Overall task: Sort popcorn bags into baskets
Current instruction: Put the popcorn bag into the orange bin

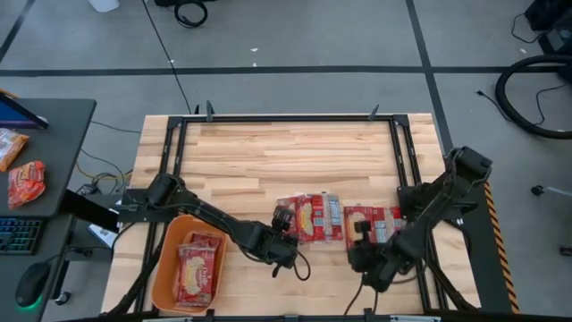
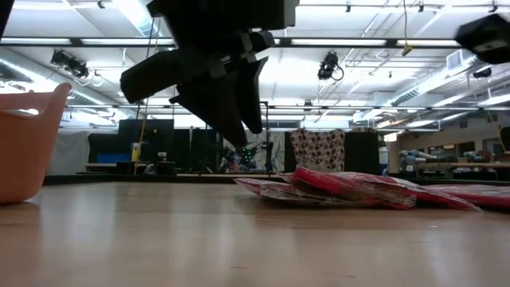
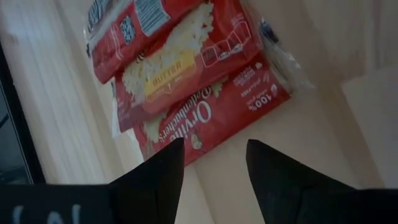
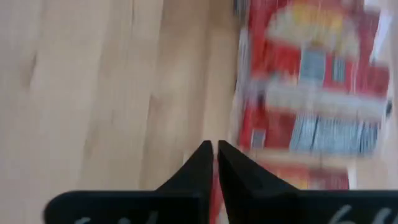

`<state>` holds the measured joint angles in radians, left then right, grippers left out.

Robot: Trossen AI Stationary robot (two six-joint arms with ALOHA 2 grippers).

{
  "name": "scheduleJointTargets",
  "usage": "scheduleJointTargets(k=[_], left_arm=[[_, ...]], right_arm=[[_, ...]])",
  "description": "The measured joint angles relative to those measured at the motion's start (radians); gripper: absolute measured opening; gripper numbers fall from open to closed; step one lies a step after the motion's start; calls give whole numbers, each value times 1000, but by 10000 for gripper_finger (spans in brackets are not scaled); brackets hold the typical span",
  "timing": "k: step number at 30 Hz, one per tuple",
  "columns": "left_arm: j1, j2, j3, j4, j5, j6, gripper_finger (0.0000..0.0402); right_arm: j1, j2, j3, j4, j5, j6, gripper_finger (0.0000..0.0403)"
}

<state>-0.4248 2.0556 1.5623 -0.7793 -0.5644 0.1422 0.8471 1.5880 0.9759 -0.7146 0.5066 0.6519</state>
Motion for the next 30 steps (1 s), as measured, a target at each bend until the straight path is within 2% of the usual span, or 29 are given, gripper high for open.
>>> scheduleJointTargets(k=[7, 11, 17, 24, 30], left_arm=[[0, 0, 0, -29, 0, 0, 176], [1, -1, 0, -25, 0, -2, 176], [3, -1, 0, -18, 0, -2, 176], [3, -1, 0, -18, 1, -2, 176], [3, -1, 0, -18, 1, -6, 176]], right_arm=[[66, 101, 56, -133, -91, 241, 119], [119, 160, 56, -162, -102, 286, 157], [232, 252, 56, -196, 38, 291, 160], [287, 304, 58, -215, 75, 376, 160], [291, 346, 65, -312, 88, 434, 160]])
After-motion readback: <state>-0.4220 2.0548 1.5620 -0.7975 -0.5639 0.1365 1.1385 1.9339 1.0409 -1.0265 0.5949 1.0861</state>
